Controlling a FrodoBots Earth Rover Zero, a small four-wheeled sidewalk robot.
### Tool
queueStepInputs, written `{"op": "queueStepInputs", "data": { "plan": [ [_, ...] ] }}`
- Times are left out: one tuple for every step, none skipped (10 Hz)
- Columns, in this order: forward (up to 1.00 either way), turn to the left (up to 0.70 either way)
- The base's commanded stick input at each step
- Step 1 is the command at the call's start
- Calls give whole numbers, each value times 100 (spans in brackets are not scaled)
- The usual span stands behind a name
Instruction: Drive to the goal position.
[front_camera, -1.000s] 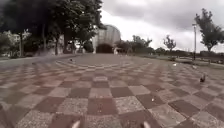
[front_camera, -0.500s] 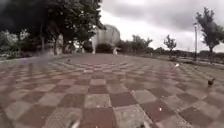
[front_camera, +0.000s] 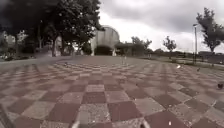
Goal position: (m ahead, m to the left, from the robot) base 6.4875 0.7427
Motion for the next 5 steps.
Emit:
{"op": "queueStepInputs", "data": {
  "plan": [
    [50, 0],
    [50, 0],
    [50, 0],
    [50, 0],
    [50, 0]
  ]
}}
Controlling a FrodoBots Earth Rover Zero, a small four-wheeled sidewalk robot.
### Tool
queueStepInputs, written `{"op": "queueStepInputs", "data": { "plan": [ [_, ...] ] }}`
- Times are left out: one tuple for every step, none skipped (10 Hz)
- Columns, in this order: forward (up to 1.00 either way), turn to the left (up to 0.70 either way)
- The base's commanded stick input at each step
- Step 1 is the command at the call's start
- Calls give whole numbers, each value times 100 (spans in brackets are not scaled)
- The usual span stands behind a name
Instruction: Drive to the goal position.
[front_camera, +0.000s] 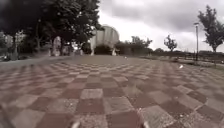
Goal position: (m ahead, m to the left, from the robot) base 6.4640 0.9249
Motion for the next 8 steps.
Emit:
{"op": "queueStepInputs", "data": {
  "plan": [
    [50, 0],
    [50, 0],
    [50, 0],
    [50, 0],
    [50, 0],
    [50, 0],
    [50, 0],
    [50, 0]
  ]
}}
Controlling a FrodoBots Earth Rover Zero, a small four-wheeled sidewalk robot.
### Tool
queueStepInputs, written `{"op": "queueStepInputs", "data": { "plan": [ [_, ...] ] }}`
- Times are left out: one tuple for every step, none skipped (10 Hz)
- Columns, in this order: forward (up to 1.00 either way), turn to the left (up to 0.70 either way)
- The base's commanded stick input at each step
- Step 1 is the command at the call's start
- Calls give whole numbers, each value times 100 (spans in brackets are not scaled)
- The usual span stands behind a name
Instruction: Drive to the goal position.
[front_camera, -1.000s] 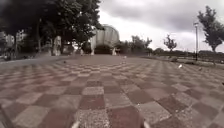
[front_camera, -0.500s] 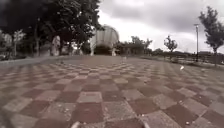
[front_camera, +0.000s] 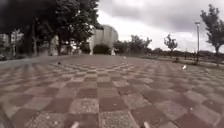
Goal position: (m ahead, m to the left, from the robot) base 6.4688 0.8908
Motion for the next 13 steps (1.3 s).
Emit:
{"op": "queueStepInputs", "data": {
  "plan": [
    [50, 0],
    [50, 0],
    [50, 0],
    [50, 0],
    [50, 0],
    [50, 0],
    [50, 0],
    [50, 0],
    [50, 0],
    [50, 0],
    [50, 0],
    [50, 50],
    [50, 50]
  ]
}}
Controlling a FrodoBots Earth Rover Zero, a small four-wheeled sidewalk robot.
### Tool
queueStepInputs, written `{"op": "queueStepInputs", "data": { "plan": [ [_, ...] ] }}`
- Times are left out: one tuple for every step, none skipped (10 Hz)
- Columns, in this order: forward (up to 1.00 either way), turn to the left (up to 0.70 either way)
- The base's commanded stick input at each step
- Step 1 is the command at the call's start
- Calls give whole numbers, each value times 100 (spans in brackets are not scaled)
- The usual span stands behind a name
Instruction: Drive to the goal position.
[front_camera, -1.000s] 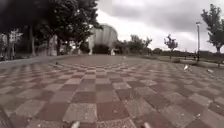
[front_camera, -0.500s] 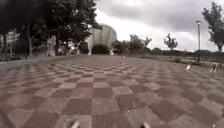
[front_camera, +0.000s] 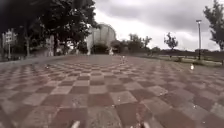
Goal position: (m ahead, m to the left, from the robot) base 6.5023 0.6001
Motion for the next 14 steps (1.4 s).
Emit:
{"op": "queueStepInputs", "data": {
  "plan": [
    [50, 50],
    [50, 45],
    [50, 38],
    [50, 1],
    [50, 0],
    [50, 0],
    [50, 0],
    [50, 0],
    [50, 0],
    [50, 0],
    [50, 0],
    [50, 0],
    [50, 0],
    [50, 0]
  ]
}}
